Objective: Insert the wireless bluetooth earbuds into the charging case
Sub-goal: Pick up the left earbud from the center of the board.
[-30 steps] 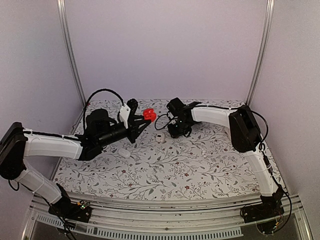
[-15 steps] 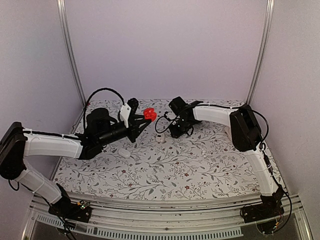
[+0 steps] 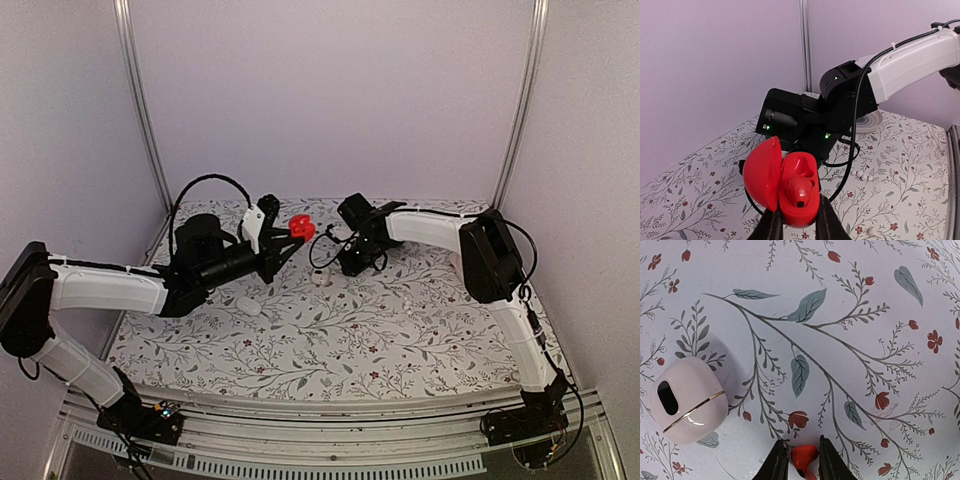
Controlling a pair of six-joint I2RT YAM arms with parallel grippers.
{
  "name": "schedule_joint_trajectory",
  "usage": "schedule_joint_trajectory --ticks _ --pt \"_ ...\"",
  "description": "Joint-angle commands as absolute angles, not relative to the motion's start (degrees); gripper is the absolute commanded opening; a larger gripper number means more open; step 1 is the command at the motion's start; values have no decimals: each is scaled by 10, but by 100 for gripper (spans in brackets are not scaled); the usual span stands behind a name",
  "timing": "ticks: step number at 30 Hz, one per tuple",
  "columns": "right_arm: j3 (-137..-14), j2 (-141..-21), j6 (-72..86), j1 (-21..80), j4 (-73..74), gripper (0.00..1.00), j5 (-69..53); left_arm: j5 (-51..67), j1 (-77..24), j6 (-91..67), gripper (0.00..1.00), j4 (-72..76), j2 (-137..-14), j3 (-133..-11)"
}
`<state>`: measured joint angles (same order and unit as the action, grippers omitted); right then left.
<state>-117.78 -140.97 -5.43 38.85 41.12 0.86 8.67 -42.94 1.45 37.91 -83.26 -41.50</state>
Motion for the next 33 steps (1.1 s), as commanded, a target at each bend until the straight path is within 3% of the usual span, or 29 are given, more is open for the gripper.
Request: schedule_joint_trajectory --ticks 1,10,20,33 --pt "-1186 -1437 -55 382 431 23 -2 93 -422 12 0 377 -835 -431" --pt "-1185 -1428 -27 382 431 12 5 90 -422 11 0 376 -835 -432" --pt "-1165 -1392 66 374 403 10 -22 85 -422 8 0 380 -839 -430" --pt "-984 -1224 189 368 252 8 -30 72 -421 -22 0 431 -879 -413"
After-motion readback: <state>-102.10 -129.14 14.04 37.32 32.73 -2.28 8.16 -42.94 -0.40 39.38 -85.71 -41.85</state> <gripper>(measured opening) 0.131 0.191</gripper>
